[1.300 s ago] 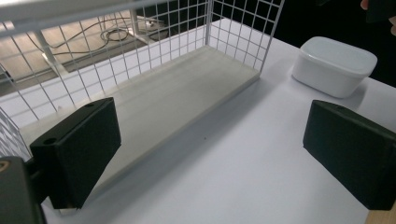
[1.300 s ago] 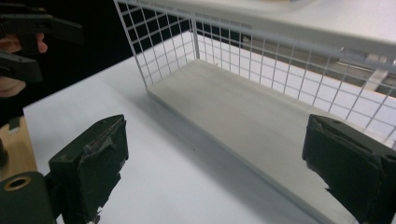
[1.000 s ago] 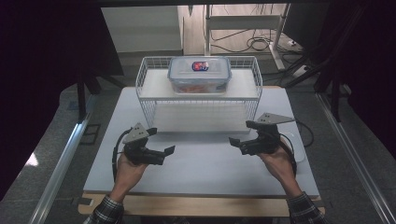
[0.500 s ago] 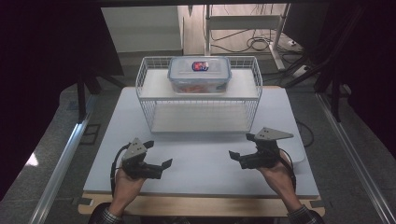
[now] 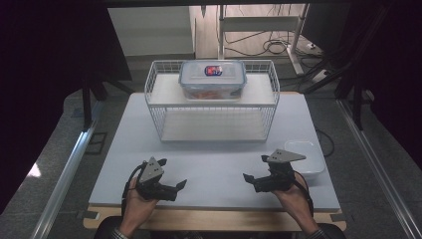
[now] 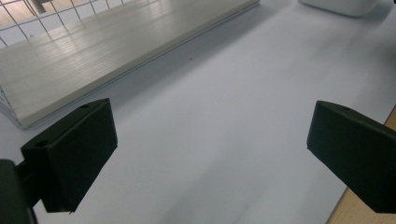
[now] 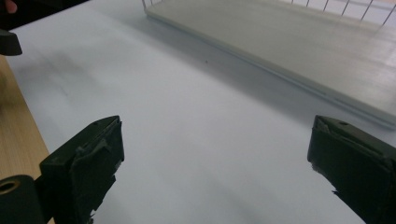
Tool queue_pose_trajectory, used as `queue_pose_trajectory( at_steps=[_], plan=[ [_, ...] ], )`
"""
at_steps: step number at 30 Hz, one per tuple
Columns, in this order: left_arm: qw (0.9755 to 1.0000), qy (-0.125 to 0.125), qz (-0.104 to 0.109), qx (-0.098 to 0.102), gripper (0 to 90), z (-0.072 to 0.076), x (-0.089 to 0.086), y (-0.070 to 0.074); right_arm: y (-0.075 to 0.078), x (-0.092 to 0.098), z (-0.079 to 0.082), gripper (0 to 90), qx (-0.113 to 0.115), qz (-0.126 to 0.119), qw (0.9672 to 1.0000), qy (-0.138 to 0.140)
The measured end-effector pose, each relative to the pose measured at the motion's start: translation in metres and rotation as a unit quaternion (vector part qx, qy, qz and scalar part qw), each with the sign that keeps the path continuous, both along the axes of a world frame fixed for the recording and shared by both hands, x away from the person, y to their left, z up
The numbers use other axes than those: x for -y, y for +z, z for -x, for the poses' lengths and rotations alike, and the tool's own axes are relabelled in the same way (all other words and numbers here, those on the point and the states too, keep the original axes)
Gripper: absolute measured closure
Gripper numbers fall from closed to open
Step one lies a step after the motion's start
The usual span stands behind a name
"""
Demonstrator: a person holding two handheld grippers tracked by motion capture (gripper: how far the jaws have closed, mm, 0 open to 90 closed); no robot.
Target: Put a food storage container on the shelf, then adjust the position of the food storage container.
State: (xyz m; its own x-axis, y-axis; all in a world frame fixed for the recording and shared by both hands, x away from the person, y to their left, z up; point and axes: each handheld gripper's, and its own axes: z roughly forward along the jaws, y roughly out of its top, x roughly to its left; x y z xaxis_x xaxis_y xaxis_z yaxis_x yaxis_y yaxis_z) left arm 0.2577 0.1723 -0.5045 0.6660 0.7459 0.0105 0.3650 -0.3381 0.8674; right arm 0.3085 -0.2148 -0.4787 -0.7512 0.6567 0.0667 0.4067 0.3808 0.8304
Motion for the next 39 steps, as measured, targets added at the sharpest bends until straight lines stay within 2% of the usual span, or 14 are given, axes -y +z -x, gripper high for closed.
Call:
queue_pose_trajectory(
  at_steps=[7,12,20,21,22,23,26,28,29,30,36,37,38,39],
  plan=[
    [1.0,0.005,0.002,-0.002,1.4,-0.001,-0.002,-0.001,-0.001,0.002,-0.002,0.9,-0.006,0.015,0.9998,-0.015],
    [1.0,0.005,0.006,-0.006,1.4,-0.002,-0.003,-0.002,0.004,0.013,-0.007,4.3,-0.024,0.021,0.9979,-0.056],
    [0.9998,0.008,0.01,-0.016,1.5,-0.004,-0.005,-0.004,0.017,0.049,-0.016,46.6,-0.009,0.04,0.9918,-0.121],
    [0.9998,0.009,0.011,-0.017,1.5,-0.005,-0.005,-0.004,0.02,0.061,-0.019,57.3,-0.004,0.045,0.9885,-0.144],
    [0.9997,0.01,0.012,-0.019,1.5,-0.005,-0.005,-0.005,0.02,0.061,-0.019,57.3,-0.004,0.045,0.9885,-0.144],
    [0.9997,0.01,0.013,-0.019,1.5,-0.005,-0.006,-0.005,0.023,0.075,-0.022,66.4,0.002,0.045,0.9863,-0.159],
    [0.9996,0.01,0.017,-0.021,1.5,-0.006,-0.007,-0.005,0.026,0.09,-0.024,76.3,0.008,0.045,0.9831,-0.177],
    [0.9996,0.009,0.017,-0.022,1.5,-0.006,-0.007,-0.006,0.028,0.104,-0.026,83.0,0.011,0.047,0.9777,-0.204],
    [0.9995,0.009,0.018,-0.024,1.5,-0.006,-0.007,-0.006,0.029,0.118,-0.028,89.1,0.012,0.045,0.973,-0.226],
    [0.9995,0.009,0.018,-0.024,1.5,-0.006,-0.007,-0.006,0.029,0.118,-0.028,89.1,0.012,0.045,0.973,-0.226],
    [0.9994,0.008,0.019,-0.028,1.6,-0.007,-0.007,-0.007,0.024,0.15,-0.033,89.7,0.0,0.055,0.9594,-0.276],
    [0.9994,0.008,0.019,-0.029,1.6,-0.007,-0.007,-0.007,0.022,0.156,-0.034,89.7,0.002,0.064,0.9552,-0.289],
    [0.9994,0.008,0.019,-0.029,1.6,-0.007,-0.007,-0.007,0.022,0.156,-0.034,89.7,0.002,0.064,0.9552,-0.289],
    [0.9993,0.009,0.019,-0.029,1.6,-0.007,-0.007,-0.007,0.021,0.163,-0.035,89.7,0.004,0.065,0.9515,-0.301]
  ],
)
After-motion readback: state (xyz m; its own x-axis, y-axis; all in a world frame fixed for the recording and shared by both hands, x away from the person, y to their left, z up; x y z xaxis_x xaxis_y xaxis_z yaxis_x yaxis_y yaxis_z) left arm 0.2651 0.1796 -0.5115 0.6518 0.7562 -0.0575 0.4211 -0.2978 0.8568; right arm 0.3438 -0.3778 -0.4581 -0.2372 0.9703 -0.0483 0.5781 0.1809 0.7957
